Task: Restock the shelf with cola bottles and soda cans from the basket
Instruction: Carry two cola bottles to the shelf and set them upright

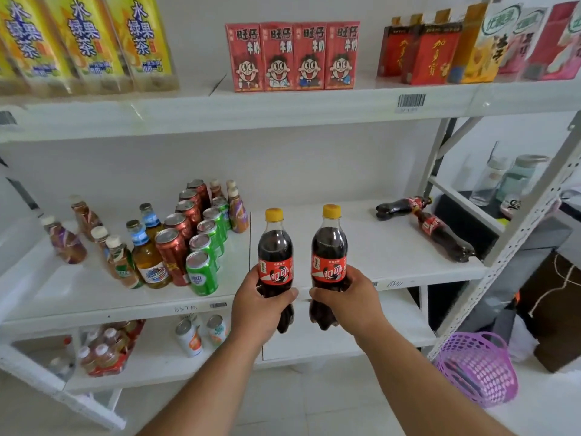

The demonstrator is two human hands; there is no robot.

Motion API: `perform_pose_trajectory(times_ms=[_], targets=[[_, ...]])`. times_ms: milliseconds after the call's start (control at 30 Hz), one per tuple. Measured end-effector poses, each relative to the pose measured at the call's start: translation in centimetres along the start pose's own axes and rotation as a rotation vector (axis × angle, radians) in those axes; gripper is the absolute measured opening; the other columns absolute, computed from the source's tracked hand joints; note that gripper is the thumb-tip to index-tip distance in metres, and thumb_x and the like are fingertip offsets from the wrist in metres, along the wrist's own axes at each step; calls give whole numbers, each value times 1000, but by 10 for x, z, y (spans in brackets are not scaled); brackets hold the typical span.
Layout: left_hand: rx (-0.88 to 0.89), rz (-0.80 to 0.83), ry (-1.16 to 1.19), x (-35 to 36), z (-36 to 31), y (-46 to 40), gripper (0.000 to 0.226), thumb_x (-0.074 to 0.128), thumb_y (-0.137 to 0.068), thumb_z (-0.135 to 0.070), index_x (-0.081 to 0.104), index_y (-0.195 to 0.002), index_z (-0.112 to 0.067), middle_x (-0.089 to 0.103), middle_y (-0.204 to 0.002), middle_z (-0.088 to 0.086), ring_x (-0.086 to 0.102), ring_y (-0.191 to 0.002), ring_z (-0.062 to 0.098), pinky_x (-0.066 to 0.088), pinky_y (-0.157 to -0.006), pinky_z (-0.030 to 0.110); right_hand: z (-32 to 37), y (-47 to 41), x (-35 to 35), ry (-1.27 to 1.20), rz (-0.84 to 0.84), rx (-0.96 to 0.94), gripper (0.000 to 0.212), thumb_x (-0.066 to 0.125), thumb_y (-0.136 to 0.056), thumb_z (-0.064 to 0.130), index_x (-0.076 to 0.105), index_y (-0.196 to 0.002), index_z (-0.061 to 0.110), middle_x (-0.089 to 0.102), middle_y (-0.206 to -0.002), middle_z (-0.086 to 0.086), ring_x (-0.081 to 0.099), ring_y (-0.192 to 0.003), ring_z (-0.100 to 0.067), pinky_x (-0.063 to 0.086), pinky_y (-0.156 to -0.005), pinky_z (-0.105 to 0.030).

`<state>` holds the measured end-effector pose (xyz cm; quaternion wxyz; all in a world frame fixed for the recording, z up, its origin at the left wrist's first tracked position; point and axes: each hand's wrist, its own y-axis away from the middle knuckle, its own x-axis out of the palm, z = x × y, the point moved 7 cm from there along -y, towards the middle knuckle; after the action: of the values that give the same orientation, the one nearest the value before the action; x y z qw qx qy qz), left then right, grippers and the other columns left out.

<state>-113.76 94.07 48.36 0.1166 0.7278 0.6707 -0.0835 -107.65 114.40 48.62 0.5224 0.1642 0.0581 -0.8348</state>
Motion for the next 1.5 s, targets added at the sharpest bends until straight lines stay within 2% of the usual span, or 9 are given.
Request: perform_pose_trajectory(times_ms=[200,400,533,767,900,1067,1133,1300,1500], targets=[[-29,0,35,13,0,-57,57,93,-74,-26,66,-122,-37,75,-106,-15,71,-99,10,61,-92,51,8,-61,12,12,3,10,30,87,-78,24,70,-102,30,77,-85,9,74,-81,-15,64,-78,-41],[-30,-4,44,36,-2,-112,57,92,-76,-19,66,-125,-33,75,-108,-14,69,-102,5,56,-94,36,4,-123,25,2,44,-9,29,87,-78,22,71,-100,29,78,-84,10,75,-80,-13,62,-76,-37],[-37,-20,17,49,-5,-152,55,92,-75,-20,65,-120,-37,75,-106,-15,70,-100,6,60,-92,49,1,-168,27,-8,74,-4,29,88,-78,22,70,-100,30,78,-85,11,74,-81,-10,60,-79,-32],[-22,-70,24,67,-2,-202,57,91,-77,-17,63,-123,-36,74,-111,-14,68,-105,7,56,-100,49,-3,-234,28,6,138,-7,25,82,-81,20,67,-100,23,79,-76,0,76,-68,-25,65,-75,-47],[-23,-91,32,73,5,-225,55,91,-77,-18,62,-118,-39,74,-109,-13,69,-104,8,59,-95,47,-6,-257,40,13,186,-15,25,81,-82,22,65,-101,20,78,-72,-5,75,-61,-32,65,-73,-50],[3,-75,32,77,12,-250,50,88,-81,-11,57,-102,-44,70,-96,-19,66,-85,-6,53,-64,21,-9,-276,58,-13,203,-26,22,79,-85,15,64,-101,14,76,-68,-10,73,-63,-40,63,-66,-50],[12,-73,33,77,14,-260,51,87,-82,-10,56,-104,-43,69,-95,-19,64,-80,-10,50,-60,16,-9,-283,64,-21,203,-31,22,78,-85,14,63,-101,14,76,-69,-11,73,-64,-41,64,-64,-51],[46,-55,51,78,20,-290,57,87,-82,-9,55,-120,-37,69,-102,-19,64,-92,-5,52,-70,22,-10,-305,76,-1,166,-46,22,78,-85,15,63,-100,17,76,-70,-8,71,-56,-27,64,-62,-42],[80,-42,68,86,36,-320,57,89,-79,-10,60,-125,-29,75,-106,-10,71,-95,3,61,-80,33,-17,-323,84,-40,126,-34,29,81,-85,9,63,-105,21,76,-75,-4,66,-51,-8,55,-52,-19]])
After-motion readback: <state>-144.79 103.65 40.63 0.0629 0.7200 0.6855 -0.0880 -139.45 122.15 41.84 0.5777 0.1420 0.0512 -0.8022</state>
